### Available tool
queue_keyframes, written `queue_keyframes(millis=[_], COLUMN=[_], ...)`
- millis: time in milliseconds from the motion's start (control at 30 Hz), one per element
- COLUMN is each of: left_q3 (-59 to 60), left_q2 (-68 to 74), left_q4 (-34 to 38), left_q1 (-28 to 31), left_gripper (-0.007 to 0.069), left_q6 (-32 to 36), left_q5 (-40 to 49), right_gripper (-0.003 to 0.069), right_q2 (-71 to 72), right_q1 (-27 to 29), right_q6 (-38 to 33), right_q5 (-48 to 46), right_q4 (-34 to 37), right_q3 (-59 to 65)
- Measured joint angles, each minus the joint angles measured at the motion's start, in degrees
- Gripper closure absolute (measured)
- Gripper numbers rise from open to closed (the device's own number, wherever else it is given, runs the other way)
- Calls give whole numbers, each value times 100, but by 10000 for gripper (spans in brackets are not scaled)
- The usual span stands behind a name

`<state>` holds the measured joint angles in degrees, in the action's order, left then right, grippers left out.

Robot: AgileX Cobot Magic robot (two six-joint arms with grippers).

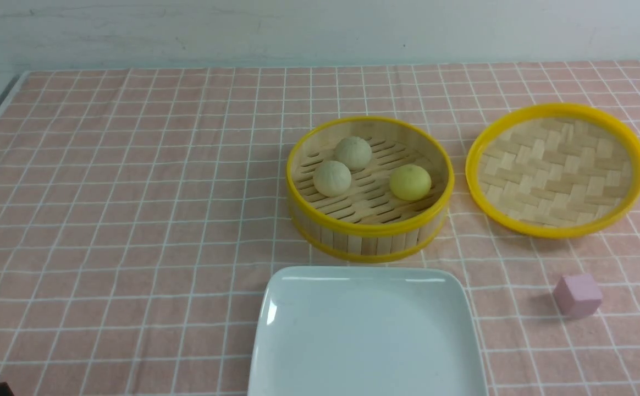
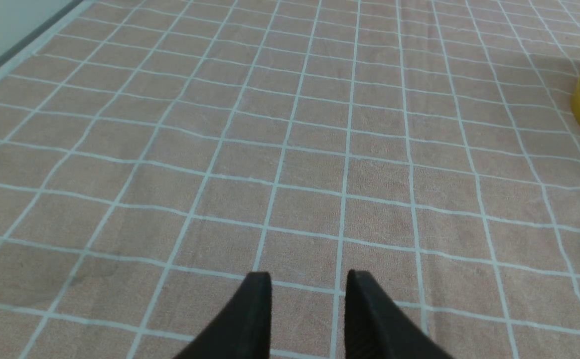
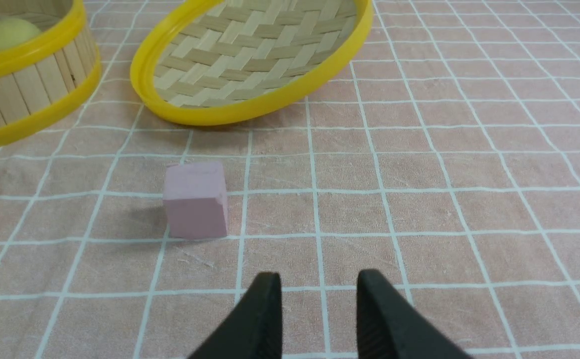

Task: Put the steamed buns into the plate on the pink tablecloth.
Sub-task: 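Reach toward a bun in the bamboo steamer with the right gripper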

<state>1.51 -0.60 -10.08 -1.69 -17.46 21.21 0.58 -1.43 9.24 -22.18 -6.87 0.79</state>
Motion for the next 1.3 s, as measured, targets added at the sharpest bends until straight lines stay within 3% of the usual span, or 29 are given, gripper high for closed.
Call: queue_keyframes(millis=[500, 600, 700, 733, 800, 900, 1033, 1300], left_q3=[0, 0, -6, -6, -6, -1, -1, -11], left_q2=[0, 0, 0, 0, 0, 0, 0, 0], left_q4=[5, 404, 1380, 2076, 2631, 3543, 3738, 3754], left_q1=[0, 0, 0, 0, 0, 0, 0, 0], left_gripper=[383, 383, 383, 383, 383, 383, 383, 412], left_q6=[-20, -292, -1048, -1558, -1914, -2568, -2673, -2565], left_q5=[0, 0, -11, -4, 8, 52, 64, 40], right_gripper=[420, 420, 420, 420, 420, 420, 420, 427], right_q2=[0, 0, 0, 0, 0, 0, 0, 0], right_q1=[0, 0, 0, 0, 0, 0, 0, 0], right_q6=[0, 0, 7, 177, 468, 1566, 2157, 2247], right_q5=[0, 0, 0, 58, 134, 210, 199, 243], right_q4=[0, 0, 16, 205, 571, 2024, 2945, 3361], right_q3=[0, 0, 0, 0, 12, 35, 43, 15])
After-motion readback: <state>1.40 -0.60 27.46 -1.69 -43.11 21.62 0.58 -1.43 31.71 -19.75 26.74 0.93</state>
